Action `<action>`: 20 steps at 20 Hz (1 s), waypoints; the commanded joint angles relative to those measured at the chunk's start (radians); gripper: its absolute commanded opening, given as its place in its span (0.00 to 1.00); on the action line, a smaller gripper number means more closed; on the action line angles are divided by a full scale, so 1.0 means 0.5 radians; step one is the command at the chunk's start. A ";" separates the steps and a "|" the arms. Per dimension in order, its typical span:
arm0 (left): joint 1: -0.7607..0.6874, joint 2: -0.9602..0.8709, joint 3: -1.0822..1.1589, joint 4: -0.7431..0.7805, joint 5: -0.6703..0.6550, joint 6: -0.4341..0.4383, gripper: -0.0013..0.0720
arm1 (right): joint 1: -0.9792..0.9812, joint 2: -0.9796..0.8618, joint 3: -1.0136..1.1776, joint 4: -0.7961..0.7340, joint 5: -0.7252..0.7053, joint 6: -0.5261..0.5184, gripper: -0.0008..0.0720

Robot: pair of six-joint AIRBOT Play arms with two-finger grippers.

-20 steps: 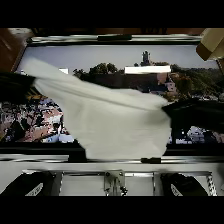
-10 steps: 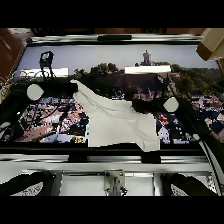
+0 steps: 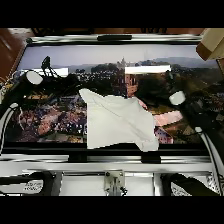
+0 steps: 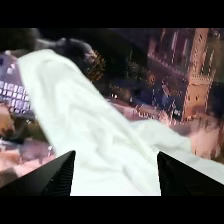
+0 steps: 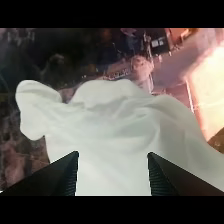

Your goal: Fold the shirts.

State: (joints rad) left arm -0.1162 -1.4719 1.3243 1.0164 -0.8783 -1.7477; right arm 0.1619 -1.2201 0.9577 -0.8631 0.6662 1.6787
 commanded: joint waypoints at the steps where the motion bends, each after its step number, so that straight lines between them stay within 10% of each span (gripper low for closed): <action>1: 0.258 -0.012 0.177 -0.045 -0.903 0.362 0.84 | -0.338 0.269 0.147 -0.018 0.544 -0.215 0.75; 5: 0.386 0.128 -0.177 0.068 -1.508 0.457 0.84 | -0.736 0.647 0.172 -0.725 1.227 -0.266 0.75; 9: 0.281 0.449 -1.003 -0.123 -0.960 0.476 0.84 | -0.954 0.752 0.089 -0.963 1.738 -0.607 0.75; 20: -0.323 0.472 -1.659 -0.801 -0.089 0.695 0.84 | -0.974 0.751 -0.056 -0.776 1.595 -0.499 0.75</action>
State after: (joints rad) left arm -0.1970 -1.2324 0.5232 0.6819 -1.0504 -1.4128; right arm -0.3225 -0.8463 0.9360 -1.2621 1.4597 1.4223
